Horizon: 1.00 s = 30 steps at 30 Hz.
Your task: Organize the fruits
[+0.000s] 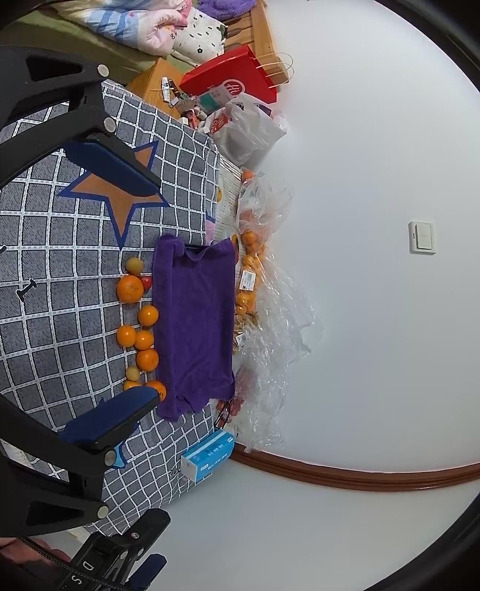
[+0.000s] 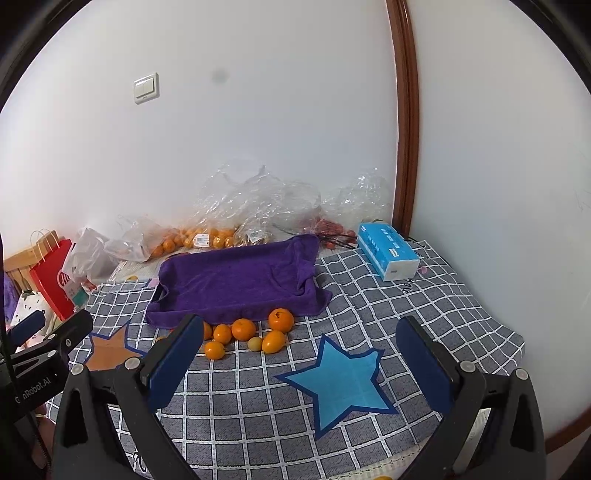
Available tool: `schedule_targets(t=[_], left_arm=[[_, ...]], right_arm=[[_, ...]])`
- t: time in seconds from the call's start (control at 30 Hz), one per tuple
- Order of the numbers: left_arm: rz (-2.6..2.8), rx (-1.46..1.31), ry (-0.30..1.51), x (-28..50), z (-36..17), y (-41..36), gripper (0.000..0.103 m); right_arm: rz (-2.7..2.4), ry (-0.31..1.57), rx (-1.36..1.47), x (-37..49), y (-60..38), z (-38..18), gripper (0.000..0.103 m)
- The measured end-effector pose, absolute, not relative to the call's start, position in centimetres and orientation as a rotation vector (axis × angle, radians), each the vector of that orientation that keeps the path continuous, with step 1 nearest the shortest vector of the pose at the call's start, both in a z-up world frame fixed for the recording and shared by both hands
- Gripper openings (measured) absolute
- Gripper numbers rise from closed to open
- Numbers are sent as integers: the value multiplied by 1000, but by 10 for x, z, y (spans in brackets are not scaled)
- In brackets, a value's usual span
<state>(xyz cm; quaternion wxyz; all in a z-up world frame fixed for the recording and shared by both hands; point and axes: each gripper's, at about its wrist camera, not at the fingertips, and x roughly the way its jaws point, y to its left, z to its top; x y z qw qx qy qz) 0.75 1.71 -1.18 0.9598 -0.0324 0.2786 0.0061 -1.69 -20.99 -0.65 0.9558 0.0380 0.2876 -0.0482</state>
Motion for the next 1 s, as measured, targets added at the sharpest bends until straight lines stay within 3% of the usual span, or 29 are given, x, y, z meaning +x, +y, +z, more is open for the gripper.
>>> schedule_targets(t=[1.0], left_arm=[[9,-68,564,8,-10,16,103]], right_arm=[[-96,579,77,-19,-209,-4,102]])
